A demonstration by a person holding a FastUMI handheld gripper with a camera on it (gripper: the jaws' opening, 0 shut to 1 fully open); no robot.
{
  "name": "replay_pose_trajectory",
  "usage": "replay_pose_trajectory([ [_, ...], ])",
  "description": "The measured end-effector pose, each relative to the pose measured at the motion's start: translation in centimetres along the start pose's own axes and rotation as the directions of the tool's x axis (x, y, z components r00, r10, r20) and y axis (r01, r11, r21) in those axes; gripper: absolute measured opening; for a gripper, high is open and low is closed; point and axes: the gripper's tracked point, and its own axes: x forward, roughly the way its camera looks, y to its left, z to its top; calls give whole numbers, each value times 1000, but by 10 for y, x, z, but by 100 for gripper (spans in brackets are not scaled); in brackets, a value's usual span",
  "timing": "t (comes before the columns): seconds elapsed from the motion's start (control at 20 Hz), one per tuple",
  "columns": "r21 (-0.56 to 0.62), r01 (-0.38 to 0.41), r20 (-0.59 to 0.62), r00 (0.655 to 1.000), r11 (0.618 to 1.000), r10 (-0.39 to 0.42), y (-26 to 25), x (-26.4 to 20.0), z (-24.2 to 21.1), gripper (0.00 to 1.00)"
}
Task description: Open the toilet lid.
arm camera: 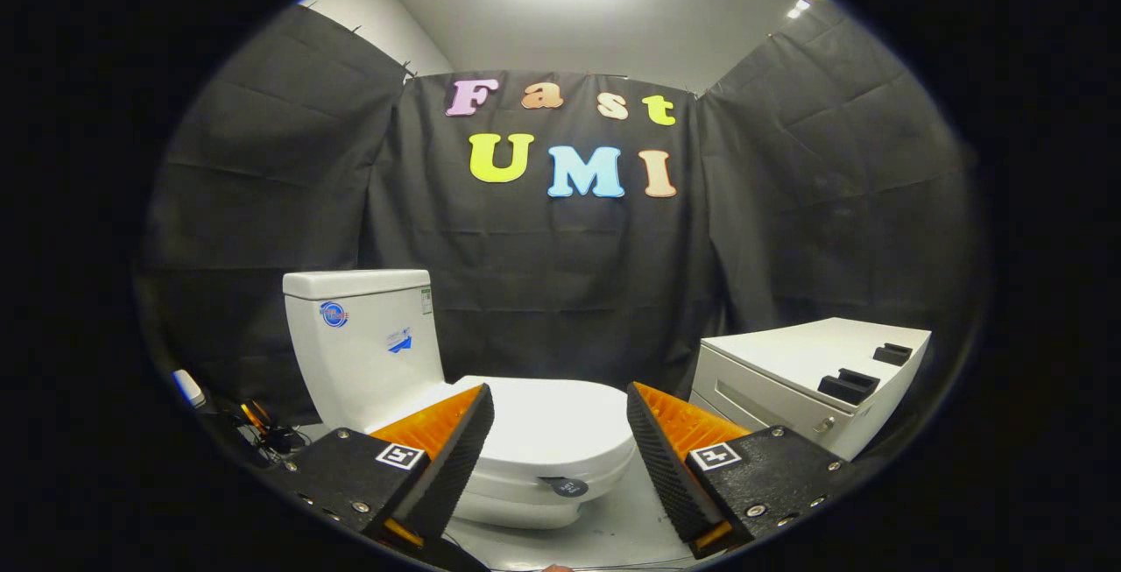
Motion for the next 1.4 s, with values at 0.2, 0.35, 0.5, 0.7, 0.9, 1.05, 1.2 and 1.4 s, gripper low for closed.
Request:
replay_pose_trajectory([
  [0.2,13,6,-18,1000,1000,-6,0,7,-14,94],
  [0.35,43,25,-45,999,999,-23,-4,19,-29,94],
  [0.5,93,31,-74,997,995,-25,-3,27,-46,95],
  [0.7,154,54,-111,993,987,-37,-5,38,-68,94],
  [0.9,208,61,-140,990,976,-32,-3,50,-84,94],
  [1.05,277,74,-137,990,958,-37,-5,58,-91,94],
  [1.2,338,94,-174,984,937,-37,-5,67,-113,94],
  [1.4,452,117,-185,982,884,-36,-6,78,-127,95],
])
